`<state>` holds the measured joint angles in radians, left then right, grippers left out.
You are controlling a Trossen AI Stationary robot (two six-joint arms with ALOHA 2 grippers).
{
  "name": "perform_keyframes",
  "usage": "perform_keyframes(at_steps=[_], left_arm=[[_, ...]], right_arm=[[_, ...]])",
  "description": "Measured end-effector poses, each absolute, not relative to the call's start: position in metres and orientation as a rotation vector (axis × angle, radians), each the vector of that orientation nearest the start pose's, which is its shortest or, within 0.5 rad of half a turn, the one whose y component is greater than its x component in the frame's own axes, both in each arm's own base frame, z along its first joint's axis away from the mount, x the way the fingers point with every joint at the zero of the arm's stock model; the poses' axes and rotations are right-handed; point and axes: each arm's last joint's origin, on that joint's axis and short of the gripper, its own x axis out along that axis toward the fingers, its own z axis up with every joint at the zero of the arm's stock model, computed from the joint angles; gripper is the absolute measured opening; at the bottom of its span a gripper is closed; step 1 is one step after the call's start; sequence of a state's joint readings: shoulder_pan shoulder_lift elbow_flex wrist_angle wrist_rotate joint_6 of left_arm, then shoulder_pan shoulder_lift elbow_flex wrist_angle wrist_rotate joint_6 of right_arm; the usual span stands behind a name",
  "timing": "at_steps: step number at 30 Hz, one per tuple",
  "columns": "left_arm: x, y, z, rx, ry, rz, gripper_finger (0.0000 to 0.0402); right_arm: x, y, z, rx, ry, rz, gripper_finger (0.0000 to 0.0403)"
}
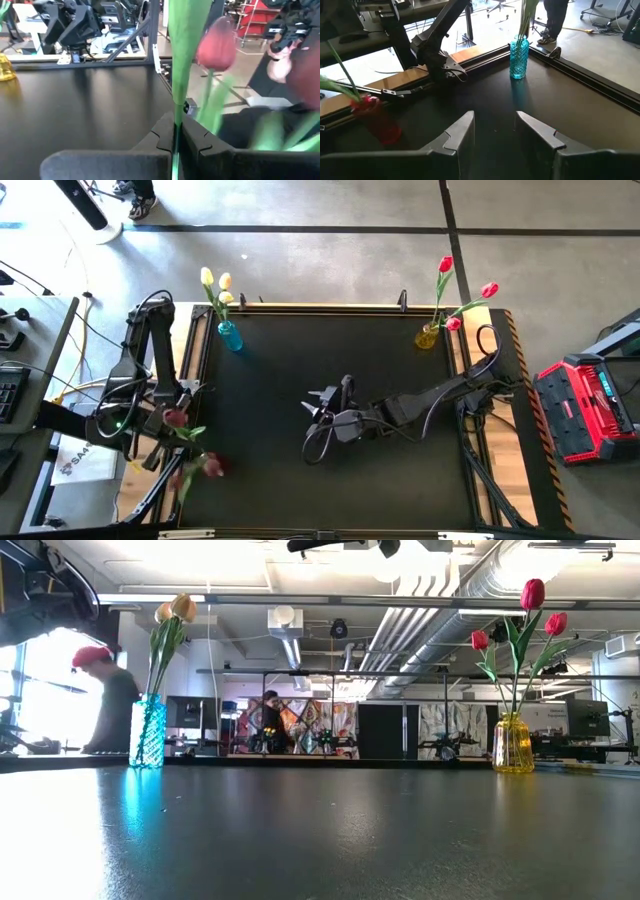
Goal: Sort flowers into vase by color
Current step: Put the dark red tulip into the red vase
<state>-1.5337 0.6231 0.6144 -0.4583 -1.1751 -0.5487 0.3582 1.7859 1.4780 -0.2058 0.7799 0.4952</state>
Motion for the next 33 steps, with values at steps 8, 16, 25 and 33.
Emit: perform_keyframes(at_steps=[8, 16, 25, 33], left_arm=[[0.0311, -0.1163, 0.2822, -0.089, 0.184, -0.313, 0.0000], [0.0302, -0.1159, 0.2772, -0.090, 0.242, -0.366, 0.0000], [0.0299, -0.1155, 0.2738, -0.042, 0.260, -0.376, 0.0041], [0.0299, -0.1142, 0.2747, -0.041, 0.258, -0.377, 0.0131]], right_arm=[[0.3870, 0.1211, 0.3010, 0.199, 0.321, -0.510, 0.0129], [0.3870, 0.1210, 0.3010, 0.199, 0.322, -0.510, 0.0129], [0.3873, 0.1210, 0.3014, 0.201, 0.317, -0.508, 0.0129], [0.3881, 0.1188, 0.3014, 0.204, 0.319, -0.508, 0.0129]])
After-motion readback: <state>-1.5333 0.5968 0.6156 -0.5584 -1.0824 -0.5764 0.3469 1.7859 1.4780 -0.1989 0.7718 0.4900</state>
